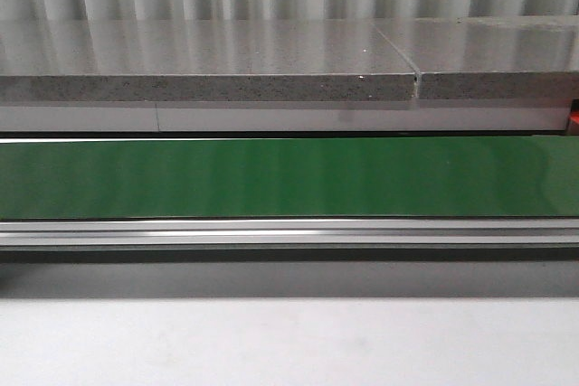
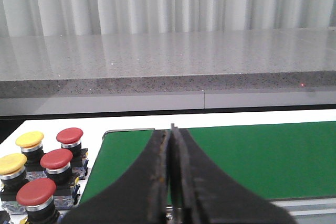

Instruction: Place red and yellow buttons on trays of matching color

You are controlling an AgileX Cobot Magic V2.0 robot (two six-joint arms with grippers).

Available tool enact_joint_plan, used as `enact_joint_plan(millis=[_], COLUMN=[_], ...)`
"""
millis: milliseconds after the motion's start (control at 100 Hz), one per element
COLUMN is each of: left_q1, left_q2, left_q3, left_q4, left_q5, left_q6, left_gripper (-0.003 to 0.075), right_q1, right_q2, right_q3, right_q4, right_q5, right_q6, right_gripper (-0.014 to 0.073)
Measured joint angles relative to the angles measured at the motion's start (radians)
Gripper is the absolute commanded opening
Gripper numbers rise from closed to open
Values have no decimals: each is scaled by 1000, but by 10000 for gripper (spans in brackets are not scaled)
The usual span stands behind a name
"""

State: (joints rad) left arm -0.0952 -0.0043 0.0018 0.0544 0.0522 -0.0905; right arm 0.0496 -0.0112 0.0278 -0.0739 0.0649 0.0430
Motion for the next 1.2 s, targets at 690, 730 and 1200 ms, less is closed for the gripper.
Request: enact_joint_plan(millis=[690, 730, 1200], left_q1=[0, 0, 0], left_q2=[3, 14, 436], left_q3=[-112, -159, -741], left_q4=[-8, -8, -16], left_q5=[35, 101, 871], left_q6=[0, 0, 0], left_gripper=[-20, -20, -20], right_q1=[0, 0, 0], right_q2=[0, 0, 0], right_q3=[0, 0, 0], right_q4=[0, 0, 0], right_q5=[0, 0, 0], right_q6=[0, 0, 0], right_gripper=[-68, -68, -68])
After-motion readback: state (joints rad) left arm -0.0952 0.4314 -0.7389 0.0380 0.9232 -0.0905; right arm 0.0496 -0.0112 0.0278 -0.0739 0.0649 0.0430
